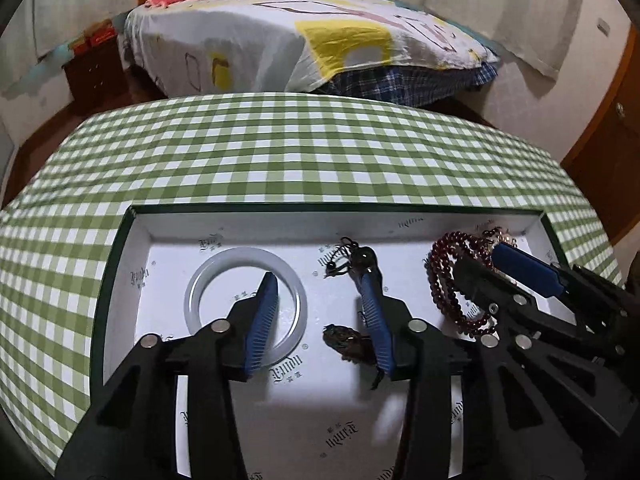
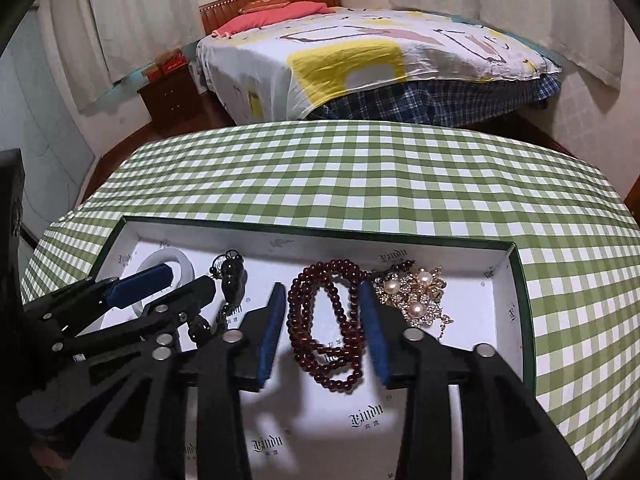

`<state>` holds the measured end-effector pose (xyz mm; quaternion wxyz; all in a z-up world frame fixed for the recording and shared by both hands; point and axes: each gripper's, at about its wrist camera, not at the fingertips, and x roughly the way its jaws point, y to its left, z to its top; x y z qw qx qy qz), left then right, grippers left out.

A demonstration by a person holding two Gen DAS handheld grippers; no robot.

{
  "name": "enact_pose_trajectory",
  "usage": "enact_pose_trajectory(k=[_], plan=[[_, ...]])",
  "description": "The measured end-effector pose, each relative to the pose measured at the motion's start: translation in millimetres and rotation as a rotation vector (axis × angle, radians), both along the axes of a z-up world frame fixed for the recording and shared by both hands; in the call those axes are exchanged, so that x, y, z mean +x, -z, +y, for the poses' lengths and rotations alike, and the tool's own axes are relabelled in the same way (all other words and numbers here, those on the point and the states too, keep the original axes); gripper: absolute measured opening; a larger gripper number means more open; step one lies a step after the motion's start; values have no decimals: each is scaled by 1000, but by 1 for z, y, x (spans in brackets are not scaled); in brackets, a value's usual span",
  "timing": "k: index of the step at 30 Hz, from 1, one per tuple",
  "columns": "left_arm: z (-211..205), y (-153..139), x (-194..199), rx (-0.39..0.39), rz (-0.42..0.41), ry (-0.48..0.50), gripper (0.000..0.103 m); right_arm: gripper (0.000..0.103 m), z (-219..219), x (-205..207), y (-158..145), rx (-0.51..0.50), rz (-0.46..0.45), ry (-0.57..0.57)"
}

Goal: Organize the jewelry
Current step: 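Carry the bead strand and pendant into the green box and open both grippers, then withdraw both grippers from the box back over the remaining jewelry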

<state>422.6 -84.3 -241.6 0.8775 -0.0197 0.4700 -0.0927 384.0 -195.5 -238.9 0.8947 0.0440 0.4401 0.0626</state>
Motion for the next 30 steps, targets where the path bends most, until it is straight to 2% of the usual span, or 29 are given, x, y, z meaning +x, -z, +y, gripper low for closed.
enact_pose_trajectory(k=[3,7,11,18,23,30], plan=[[2,-5,-5,12,-32,-4,48,43,2,-4,-5,-14,-33,-1],[9,-19,-16,-18,-82,-23,57,43,2,-12,-15,-31,-91,11],[14,-42,-39,-34,-169,-37,66,43,-2,-37,-40,-22,-190,26],[20,-77,-91,-29,-295,-45,68,49,-11,-94,-73,-2,-316,66],[26,-90,-126,-39,-331,-53,69,49,-17,-132,-79,-4,-346,85],[34,-94,-164,-52,-344,-63,69,49,-26,-175,-75,-5,-335,108]])
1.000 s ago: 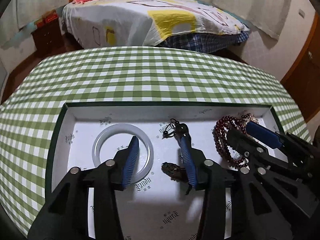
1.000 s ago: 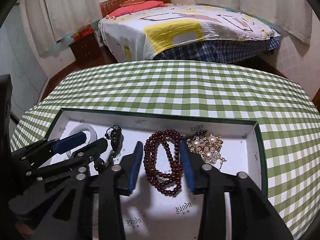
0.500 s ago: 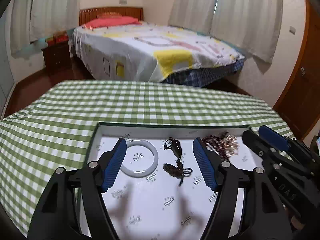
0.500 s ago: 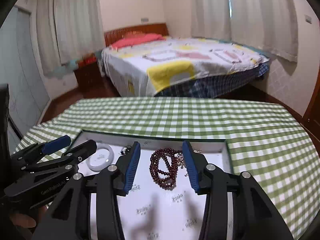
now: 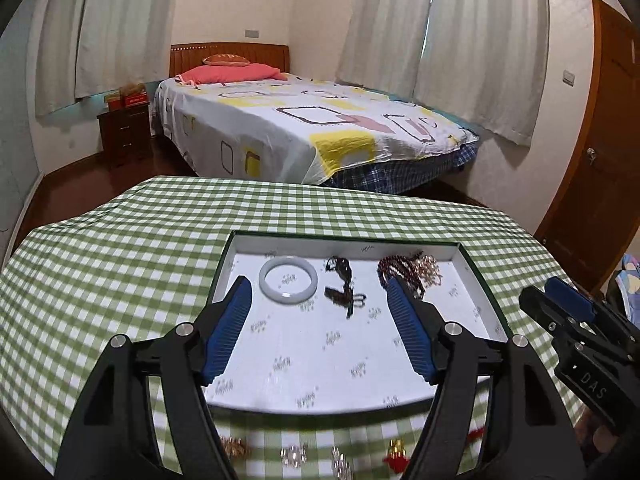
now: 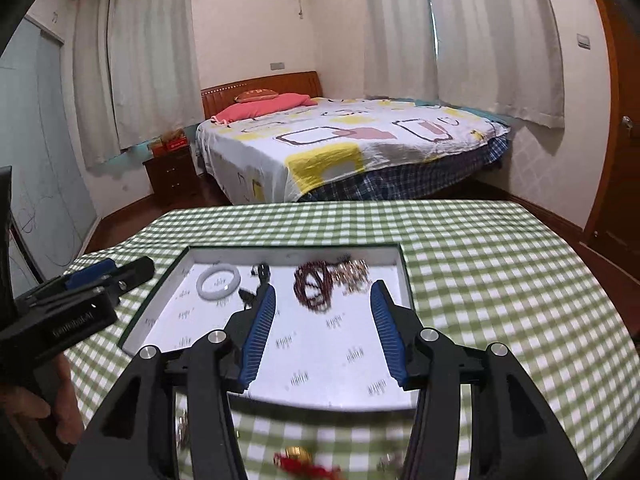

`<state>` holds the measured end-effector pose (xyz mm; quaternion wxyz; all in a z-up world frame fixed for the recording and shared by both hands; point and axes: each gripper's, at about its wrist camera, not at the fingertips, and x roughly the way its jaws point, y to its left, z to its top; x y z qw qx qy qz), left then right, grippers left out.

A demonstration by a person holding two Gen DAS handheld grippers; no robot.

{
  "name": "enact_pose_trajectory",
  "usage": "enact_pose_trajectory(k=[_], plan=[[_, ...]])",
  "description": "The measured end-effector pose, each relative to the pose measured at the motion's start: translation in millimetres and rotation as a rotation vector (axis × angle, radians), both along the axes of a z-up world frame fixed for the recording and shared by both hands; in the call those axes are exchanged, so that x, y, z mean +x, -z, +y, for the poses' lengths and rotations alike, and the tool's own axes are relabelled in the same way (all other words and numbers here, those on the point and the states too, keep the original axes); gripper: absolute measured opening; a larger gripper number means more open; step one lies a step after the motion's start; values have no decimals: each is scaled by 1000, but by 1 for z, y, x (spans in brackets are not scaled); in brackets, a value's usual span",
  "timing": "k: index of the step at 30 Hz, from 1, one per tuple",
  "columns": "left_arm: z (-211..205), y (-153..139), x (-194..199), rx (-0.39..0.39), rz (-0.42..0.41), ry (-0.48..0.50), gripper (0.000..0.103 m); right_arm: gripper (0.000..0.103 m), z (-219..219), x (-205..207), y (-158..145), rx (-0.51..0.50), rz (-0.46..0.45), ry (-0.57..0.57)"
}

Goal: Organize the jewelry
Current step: 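Withdraw both grippers from the box back over the remaining jewelry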

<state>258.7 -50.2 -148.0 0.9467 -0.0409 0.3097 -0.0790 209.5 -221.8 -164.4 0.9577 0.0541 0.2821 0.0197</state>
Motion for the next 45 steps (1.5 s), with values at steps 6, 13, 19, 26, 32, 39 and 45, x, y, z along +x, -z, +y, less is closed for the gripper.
enact_pose_trajectory(k=[6,13,19,26,32,39,45], plan=[[7,7,-28,-9,9,-15,69,49,4,-28,14,-1,28,-6],[16,17,-58,-8,21,-35,69,49,18,-64,33,-20,46,-40],[23,31,-73,13,46,-56,69,49,27,-73,52,-28,90,-62],[36,44,-85,32,70,-89,69,49,33,-67,73,-53,135,-56],[47,52,-85,40,91,-108,69,49,36,-52,89,-50,209,-48],[55,63,-83,41,127,-122,69,49,36,-40,100,-44,302,-51],[55,73,-84,47,158,-121,69,37,38,-39,100,-59,311,-57]])
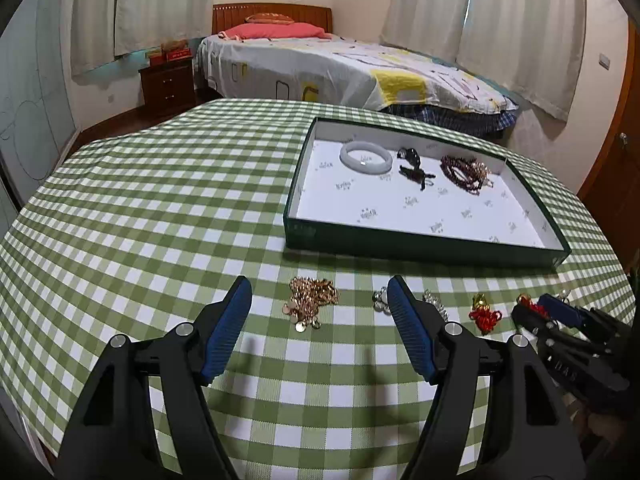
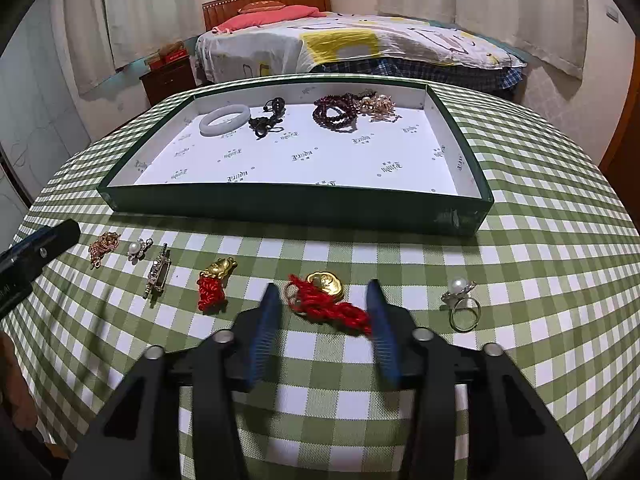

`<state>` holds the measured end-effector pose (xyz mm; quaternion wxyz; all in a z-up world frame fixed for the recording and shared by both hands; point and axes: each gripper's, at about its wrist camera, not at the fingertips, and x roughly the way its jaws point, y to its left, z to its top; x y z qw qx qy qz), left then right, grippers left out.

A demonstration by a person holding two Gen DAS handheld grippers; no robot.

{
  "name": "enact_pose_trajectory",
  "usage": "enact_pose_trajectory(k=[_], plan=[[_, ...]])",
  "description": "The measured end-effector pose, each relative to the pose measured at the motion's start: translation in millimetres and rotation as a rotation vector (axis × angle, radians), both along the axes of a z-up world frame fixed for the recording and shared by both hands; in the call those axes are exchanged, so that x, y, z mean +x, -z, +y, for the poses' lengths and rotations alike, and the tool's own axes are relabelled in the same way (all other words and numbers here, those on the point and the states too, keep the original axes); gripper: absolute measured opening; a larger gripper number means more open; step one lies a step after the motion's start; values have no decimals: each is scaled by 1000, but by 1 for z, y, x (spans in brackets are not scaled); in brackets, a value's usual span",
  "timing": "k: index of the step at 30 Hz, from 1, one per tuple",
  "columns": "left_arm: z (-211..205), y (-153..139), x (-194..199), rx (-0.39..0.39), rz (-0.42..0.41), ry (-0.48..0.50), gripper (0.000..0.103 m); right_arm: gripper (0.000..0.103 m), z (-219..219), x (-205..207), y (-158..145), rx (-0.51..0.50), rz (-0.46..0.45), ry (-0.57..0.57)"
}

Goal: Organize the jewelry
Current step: 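Withdraw both grippers from the box back over the remaining jewelry, then close the left gripper on the gold coin chain while the right grasps the red knot charm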

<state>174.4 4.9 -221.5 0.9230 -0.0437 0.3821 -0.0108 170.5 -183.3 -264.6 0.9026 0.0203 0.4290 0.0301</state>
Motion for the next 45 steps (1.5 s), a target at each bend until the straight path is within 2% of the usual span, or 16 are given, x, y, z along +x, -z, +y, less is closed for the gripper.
enact_pose_trajectory(k=[3,13,17,23,31,33,36,45], plan=[[0,4,1,1,13,0,69,24,-1,0,-1,4,-1,-13],[7,15,14,8,41,-13,68,23,-7,-16,-12,22,-58,-27],[13,23,21,-4,77,-20,57,23,-11,-17,-19,48,-75,-26],[14,31,30,-31,115,1,48,23,-9,-18,-19,61,-77,-41],[10,32,31,-20,117,26,26,23,-11,-16,-16,77,-67,-35],[9,32,31,-22,117,37,18,23,-11,-16,-16,76,-66,-36],[8,32,31,-26,118,50,14,23,-11,-17,-15,78,-66,-34],[10,33,30,-55,112,61,12,23,-11,-18,-14,87,-67,-31]])
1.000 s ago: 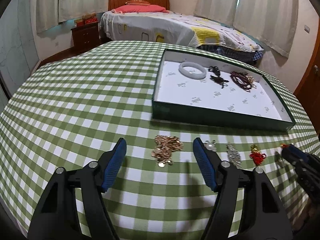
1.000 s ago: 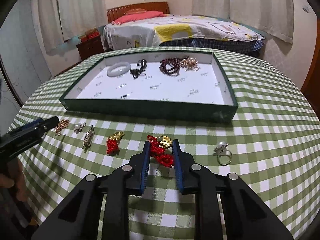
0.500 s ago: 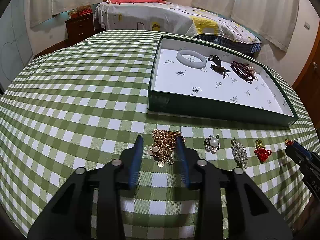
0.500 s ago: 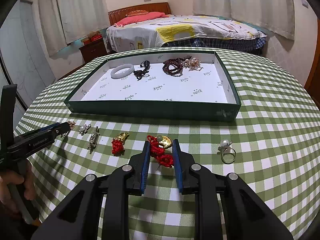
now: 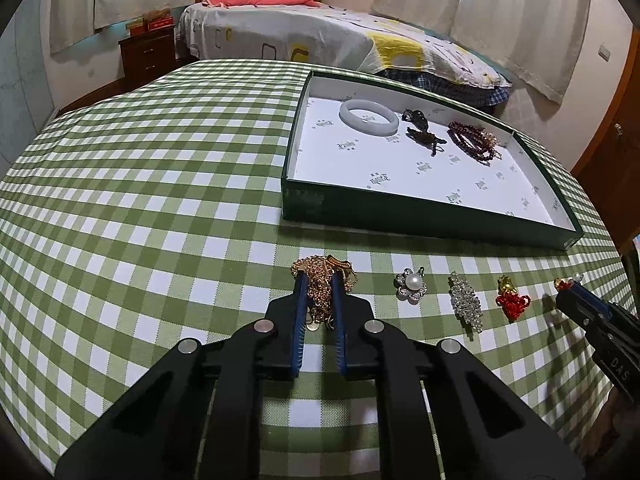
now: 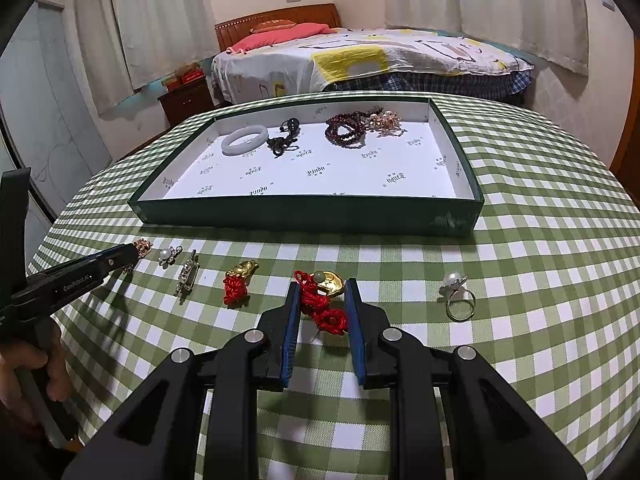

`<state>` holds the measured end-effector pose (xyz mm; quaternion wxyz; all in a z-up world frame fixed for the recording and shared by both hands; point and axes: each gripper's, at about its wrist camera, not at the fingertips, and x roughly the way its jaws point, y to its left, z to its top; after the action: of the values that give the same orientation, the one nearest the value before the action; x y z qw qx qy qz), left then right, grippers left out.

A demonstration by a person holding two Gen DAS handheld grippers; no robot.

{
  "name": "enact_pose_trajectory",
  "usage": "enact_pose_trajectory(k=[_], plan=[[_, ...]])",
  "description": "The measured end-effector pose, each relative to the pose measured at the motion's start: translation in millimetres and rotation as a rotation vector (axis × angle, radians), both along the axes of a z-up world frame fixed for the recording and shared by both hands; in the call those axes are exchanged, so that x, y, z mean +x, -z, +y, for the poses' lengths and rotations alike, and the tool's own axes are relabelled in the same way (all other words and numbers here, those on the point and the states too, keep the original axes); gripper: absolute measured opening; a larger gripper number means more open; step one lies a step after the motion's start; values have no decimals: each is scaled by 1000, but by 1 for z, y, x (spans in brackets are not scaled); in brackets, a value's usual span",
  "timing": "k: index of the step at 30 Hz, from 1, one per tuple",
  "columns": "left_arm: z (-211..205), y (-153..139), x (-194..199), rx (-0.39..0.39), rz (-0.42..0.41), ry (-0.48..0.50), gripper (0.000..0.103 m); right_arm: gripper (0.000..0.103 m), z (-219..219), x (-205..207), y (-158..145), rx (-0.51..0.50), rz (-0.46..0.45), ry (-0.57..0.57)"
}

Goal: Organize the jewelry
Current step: 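Close the left gripper on the gold coin chain while the right grasps the red knot charm, then lift the gold chain and red knot charm and carry both over the green box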

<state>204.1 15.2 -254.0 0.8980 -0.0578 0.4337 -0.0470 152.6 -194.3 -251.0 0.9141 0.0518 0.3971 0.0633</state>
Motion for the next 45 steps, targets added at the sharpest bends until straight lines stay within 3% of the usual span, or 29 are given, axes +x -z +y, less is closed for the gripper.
enact_pose_trajectory(k=[18,45], plan=[[1,-13,-12,-22,-50,10,11,23,1,-6,-6,-4,-37,2],[-9,-83,-36,-34,-205,50,11,23,0,-18,-47,26,-135,-2]])
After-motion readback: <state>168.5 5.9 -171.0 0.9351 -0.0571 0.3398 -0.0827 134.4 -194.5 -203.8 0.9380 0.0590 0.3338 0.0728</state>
